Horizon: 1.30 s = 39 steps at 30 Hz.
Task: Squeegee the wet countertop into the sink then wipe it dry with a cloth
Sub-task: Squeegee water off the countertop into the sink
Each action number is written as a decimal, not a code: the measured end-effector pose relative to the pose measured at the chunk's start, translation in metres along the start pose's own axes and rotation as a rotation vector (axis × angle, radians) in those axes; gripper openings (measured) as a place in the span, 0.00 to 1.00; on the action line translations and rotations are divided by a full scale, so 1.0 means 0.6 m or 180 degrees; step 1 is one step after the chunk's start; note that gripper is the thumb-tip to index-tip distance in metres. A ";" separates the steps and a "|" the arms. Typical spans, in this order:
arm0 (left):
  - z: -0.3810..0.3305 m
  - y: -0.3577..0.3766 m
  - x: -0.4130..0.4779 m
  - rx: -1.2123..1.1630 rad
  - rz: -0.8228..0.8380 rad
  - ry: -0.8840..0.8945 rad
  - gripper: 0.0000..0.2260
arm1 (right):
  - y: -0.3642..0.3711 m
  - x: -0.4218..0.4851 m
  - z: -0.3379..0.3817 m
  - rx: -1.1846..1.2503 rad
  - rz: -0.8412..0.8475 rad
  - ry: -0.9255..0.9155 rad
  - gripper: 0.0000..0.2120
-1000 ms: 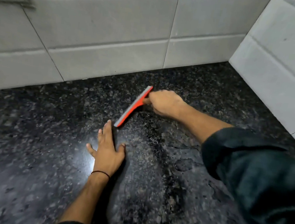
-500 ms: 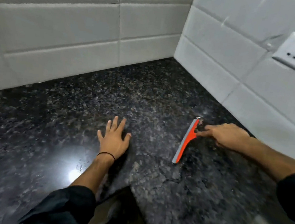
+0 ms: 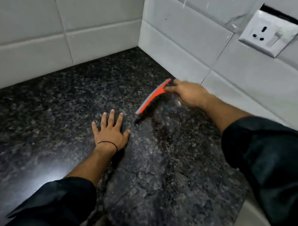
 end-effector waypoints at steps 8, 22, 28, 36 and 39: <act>0.008 0.017 0.050 -0.0217 0.0349 -0.0041 0.34 | -0.023 0.282 0.084 0.0029 -0.0116 -0.0280 0.30; 0.013 0.018 0.058 -0.0425 -0.0015 0.0060 0.33 | 0.018 0.378 0.106 0.0299 0.0223 -0.0373 0.27; 0.030 0.008 0.025 -0.1085 -0.0748 0.0182 0.28 | 0.059 0.171 0.020 0.0032 0.0559 -0.0319 0.28; -0.055 0.002 -0.013 -0.0414 -0.0306 0.0617 0.31 | 0.111 -0.106 -0.102 -0.0232 0.0896 0.0359 0.32; -0.114 0.032 -0.032 -0.0232 0.0119 0.0788 0.30 | 0.135 -0.203 -0.165 -0.0039 0.1023 0.0908 0.29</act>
Point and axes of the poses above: each hand's wrist, its own x-axis towards the middle knuckle, its own y-axis out of the palm, z = x × y, the point moved 3 cm from there along x, towards the middle knuckle
